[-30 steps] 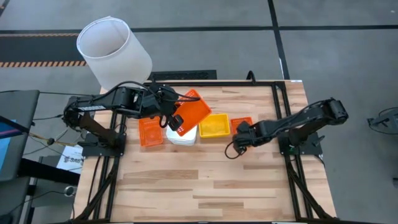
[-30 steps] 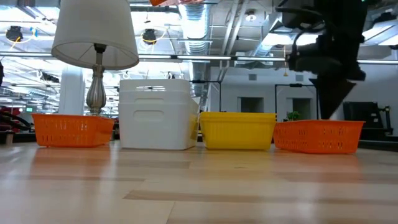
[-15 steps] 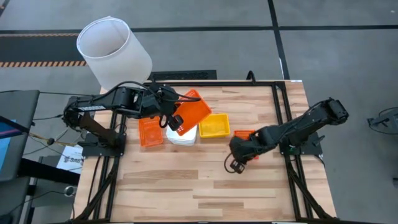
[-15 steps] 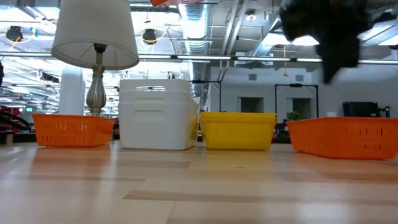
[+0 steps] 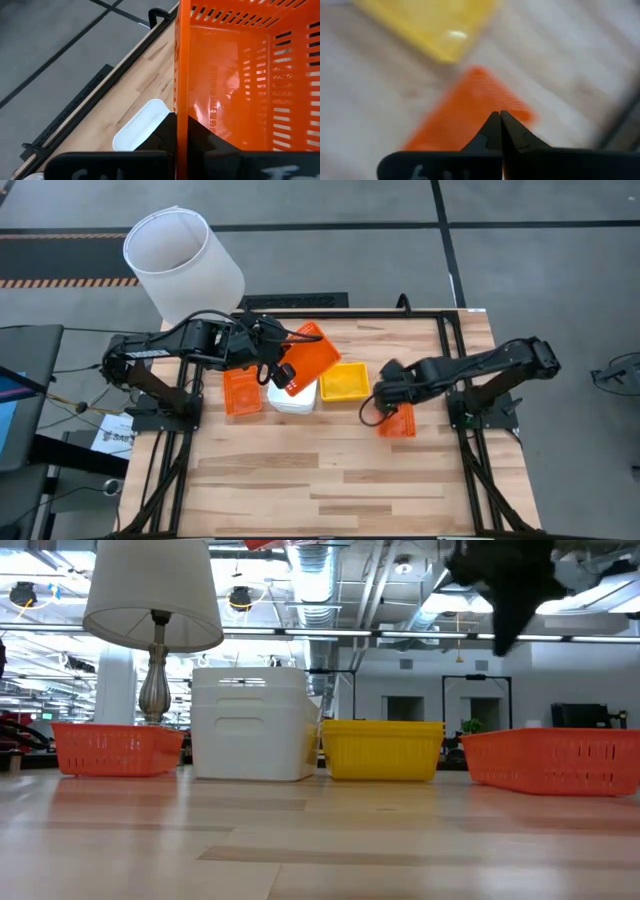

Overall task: Stack baskets by color
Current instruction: Stack the bottom orange bin on top of the top right orange bin

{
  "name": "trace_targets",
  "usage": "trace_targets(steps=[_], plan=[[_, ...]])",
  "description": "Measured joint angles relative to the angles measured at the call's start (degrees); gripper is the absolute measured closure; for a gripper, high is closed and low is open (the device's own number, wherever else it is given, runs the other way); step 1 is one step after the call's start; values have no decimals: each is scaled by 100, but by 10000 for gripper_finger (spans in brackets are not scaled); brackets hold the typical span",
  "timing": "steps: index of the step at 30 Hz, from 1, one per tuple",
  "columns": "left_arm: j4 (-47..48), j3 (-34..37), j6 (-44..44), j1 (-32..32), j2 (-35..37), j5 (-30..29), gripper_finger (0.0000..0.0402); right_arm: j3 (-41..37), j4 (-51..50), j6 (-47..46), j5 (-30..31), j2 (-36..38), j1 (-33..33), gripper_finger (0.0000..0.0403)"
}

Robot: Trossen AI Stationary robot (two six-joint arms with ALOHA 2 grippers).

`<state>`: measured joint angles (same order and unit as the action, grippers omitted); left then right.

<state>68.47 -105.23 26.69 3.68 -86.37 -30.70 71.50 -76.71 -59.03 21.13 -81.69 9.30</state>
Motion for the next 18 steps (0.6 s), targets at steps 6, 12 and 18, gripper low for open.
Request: trace_targets(steps=[6,12,18], plan=[[0,1,92,0,0,1,401,-631,-822,-572,349,4,-485,398],[0,2,93,0,0,-6,401,-1671,260,-325,321,-4,-809,398],[0,1,73,0,0,-10,401,-2034,464,-305,-304,-2,-944,398]])
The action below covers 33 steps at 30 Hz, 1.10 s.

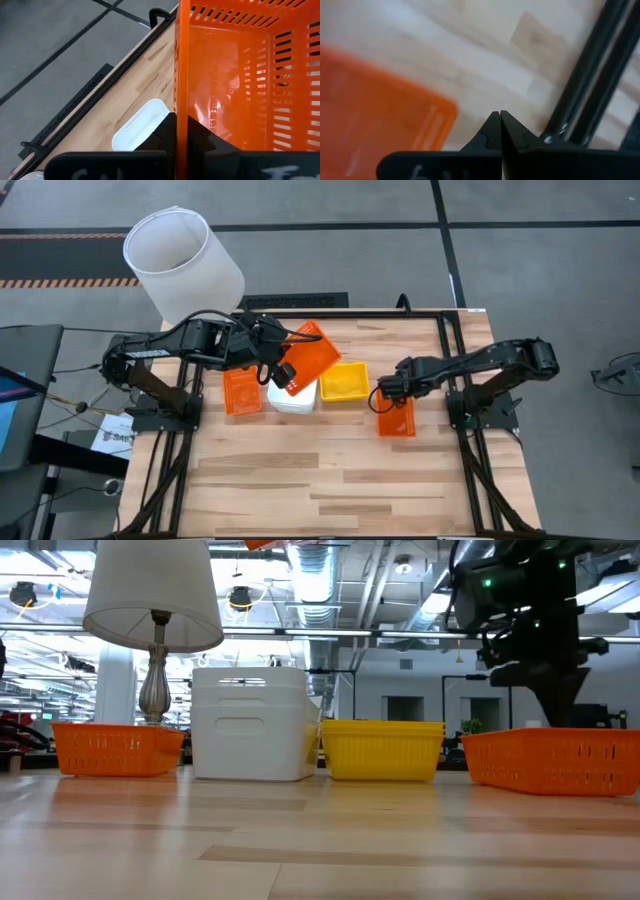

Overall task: Stack baskets by color
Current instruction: Stack the bottom orange bin on top of the top right orange bin

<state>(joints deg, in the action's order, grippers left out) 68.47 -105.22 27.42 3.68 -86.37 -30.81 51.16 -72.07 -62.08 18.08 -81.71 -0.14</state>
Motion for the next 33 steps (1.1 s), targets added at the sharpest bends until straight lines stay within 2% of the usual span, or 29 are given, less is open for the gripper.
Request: trace_targets(steps=[5,11,15,18,21,26,29,33], plan=[[3,-1,-22,0,0,-1,401,2,579,-51,-833,0,372,397],[4,-1,-22,0,0,-4,401,7,2228,-197,-1689,0,1057,397],[6,-1,-26,0,0,-7,401,56,3080,-83,-1805,6,1349,396],[2,-1,-119,0,0,-18,401,313,2791,-45,-1447,111,1369,396],[-6,-1,-127,0,2,-61,401,512,1903,-89,-750,154,1251,396],[-50,-1,-125,-22,2,-74,401,568,956,42,315,141,649,400],[-57,0,-125,-22,2,-72,401,556,865,571,739,59,132,400],[-52,-1,-122,-22,2,-64,401,557,1184,1308,831,-46,-567,399]])
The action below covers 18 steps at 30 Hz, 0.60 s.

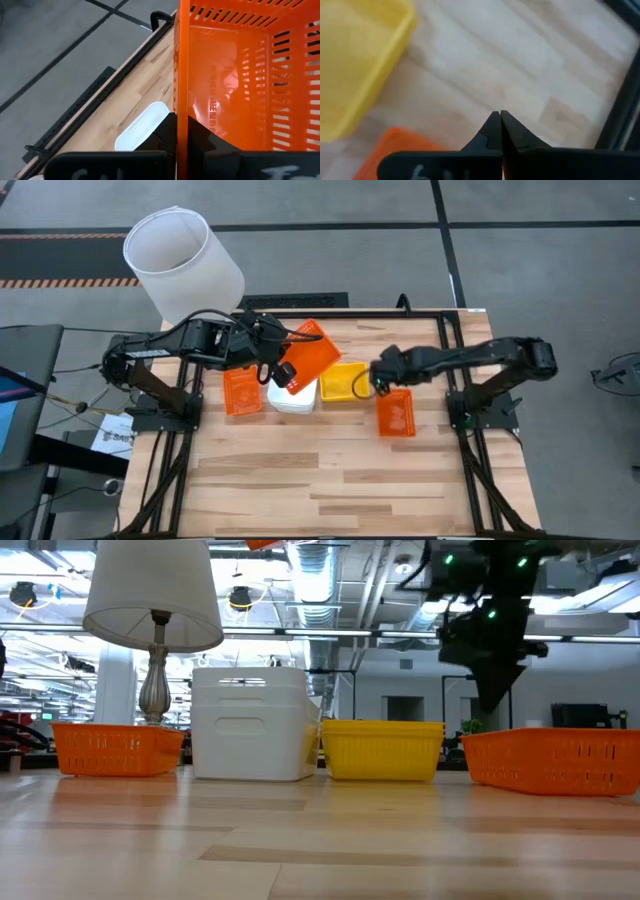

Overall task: Stack baskets by color
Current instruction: Stack the bottom orange bin on top of the top right orange bin

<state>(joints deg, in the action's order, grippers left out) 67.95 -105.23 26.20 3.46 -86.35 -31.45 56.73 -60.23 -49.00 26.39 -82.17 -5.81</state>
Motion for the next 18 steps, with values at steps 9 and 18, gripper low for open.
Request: trace_targets(steps=[9,18], plan=[[102,0,33,0,2,63,401,-275,481,354,-83,-123,-329,399],[115,0,-35,2,2,64,401,-800,860,27,-945,-341,34,396]])
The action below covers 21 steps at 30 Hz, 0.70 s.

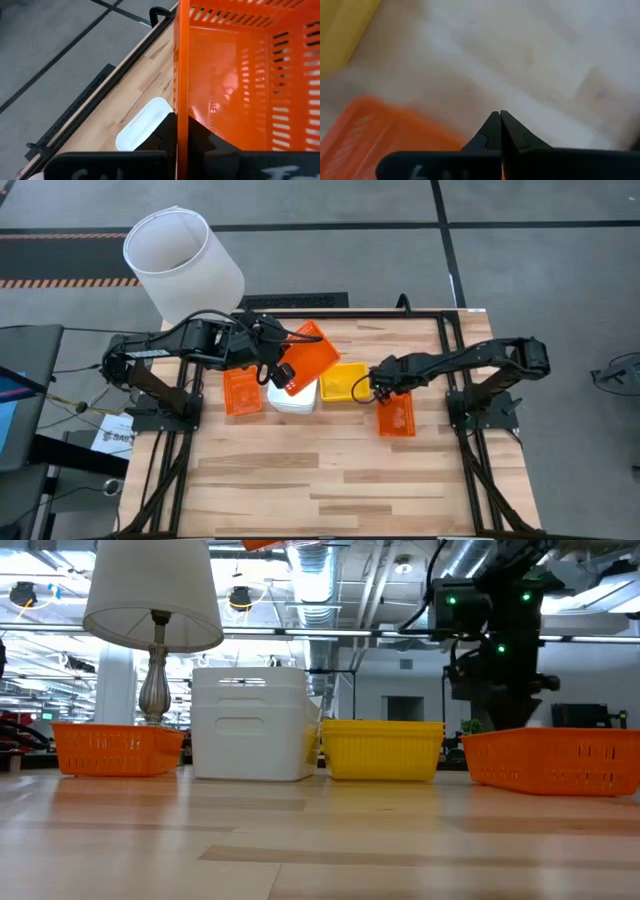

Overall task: Stack baskets by color
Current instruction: Stack the bottom orange bin on top of the top right orange bin

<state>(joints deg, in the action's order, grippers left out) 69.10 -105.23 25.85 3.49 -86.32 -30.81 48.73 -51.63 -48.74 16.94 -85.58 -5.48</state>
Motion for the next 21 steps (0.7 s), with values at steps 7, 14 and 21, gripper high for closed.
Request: trace_targets(steps=[7,14,21], plan=[[63,0,-118,0,0,0,401,118,239,-833,-877,43,867,396],[57,0,-121,0,0,-2,401,547,1248,-983,-1334,44,1690,397],[57,2,-121,0,0,-2,401,1459,-570,-1628,-713,258,2229,398]])
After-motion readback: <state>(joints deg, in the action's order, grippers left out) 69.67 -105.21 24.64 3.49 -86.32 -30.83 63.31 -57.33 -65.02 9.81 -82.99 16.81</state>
